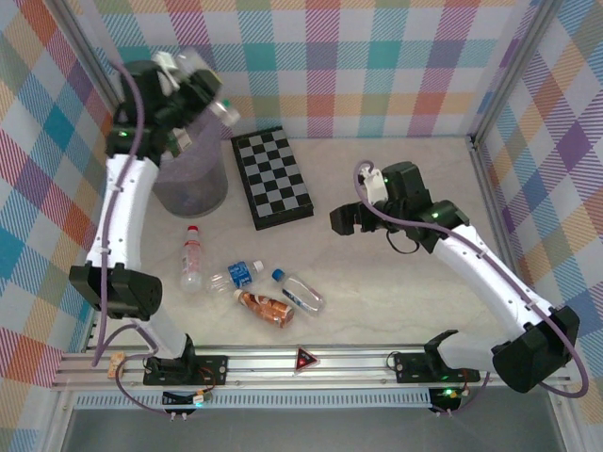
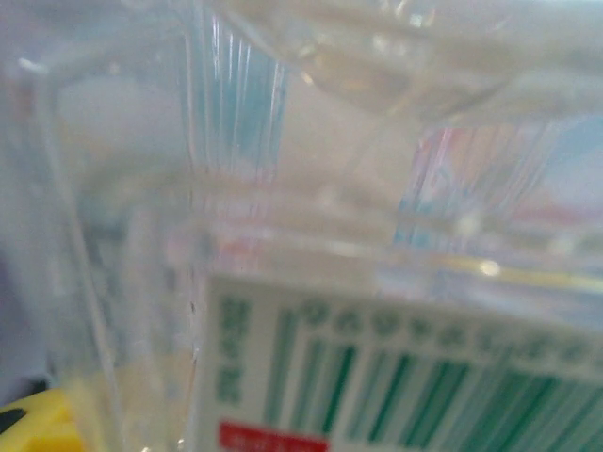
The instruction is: Put the plastic bottles in the bin
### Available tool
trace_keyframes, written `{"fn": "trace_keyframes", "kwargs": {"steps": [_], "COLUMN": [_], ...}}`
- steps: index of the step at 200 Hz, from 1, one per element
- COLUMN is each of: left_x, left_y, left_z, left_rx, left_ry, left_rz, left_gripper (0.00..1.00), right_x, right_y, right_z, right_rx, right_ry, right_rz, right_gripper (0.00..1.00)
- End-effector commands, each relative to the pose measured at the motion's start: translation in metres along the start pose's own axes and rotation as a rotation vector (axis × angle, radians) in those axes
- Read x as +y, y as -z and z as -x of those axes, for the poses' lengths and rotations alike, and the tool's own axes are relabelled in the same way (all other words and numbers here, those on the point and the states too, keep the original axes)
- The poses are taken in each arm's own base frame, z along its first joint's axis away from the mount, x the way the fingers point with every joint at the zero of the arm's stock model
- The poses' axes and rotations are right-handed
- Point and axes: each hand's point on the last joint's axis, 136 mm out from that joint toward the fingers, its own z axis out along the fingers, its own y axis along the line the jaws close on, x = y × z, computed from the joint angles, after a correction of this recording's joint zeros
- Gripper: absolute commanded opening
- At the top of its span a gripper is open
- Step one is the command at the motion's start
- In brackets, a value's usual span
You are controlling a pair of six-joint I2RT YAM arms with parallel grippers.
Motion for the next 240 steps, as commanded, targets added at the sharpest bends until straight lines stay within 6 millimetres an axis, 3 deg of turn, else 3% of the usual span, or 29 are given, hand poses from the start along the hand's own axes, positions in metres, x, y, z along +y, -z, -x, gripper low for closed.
{"fn": "trace_keyframes", "kwargs": {"steps": [1, 16, 37, 95, 112, 148, 167, 201, 215, 240], "left_x": [0.033, 0.061, 0.1, 0.18, 0.193, 0.213, 0.219, 0.227, 0.227, 0.226], "left_y": [0.007, 0.01, 0.004, -0.041, -0.046, -0.053, -0.058, -0.059, -0.061, -0.061], "left_z": [0.034, 0.062, 0.081, 0.054, 0.046, 0.035, 0.028, 0.022, 0.02, 0.019], "left_rx": [-0.014, -0.061, -0.088, -0.002, 0.008, 0.013, 0.034, 0.056, 0.065, 0.071], "left_ry": [0.0, 0.051, 0.112, 0.18, 0.191, 0.219, 0.225, 0.213, 0.216, 0.209], "left_rz": [0.07, 0.112, 0.173, 0.32, 0.351, 0.383, 0.389, 0.412, 0.404, 0.405], "left_gripper": [0.41, 0.4, 0.38, 0.36, 0.38, 0.56, 0.6, 0.81, 0.88, 0.9], "right_x": [0.002, -0.002, -0.008, -0.008, -0.006, -0.002, 0.01, 0.035, 0.041, 0.059], "right_y": [0.014, 0.014, 0.012, 0.014, 0.017, 0.019, 0.026, 0.046, 0.045, 0.039], "right_z": [-0.01, -0.02, -0.033, -0.037, -0.038, -0.042, -0.039, -0.033, -0.037, -0.041], "right_rx": [-0.013, 0.021, 0.067, 0.066, 0.062, 0.071, 0.031, -0.005, 0.033, 0.08], "right_ry": [-0.018, -0.018, -0.024, -0.027, -0.025, -0.02, 0.001, 0.037, 0.02, -0.024], "right_rz": [0.0, -0.018, -0.039, -0.04, -0.03, -0.007, 0.054, 0.173, 0.209, 0.337], "right_gripper": [0.99, 0.99, 0.99, 0.99, 1.0, 1.0, 0.99, 0.99, 1.0, 1.0]}}
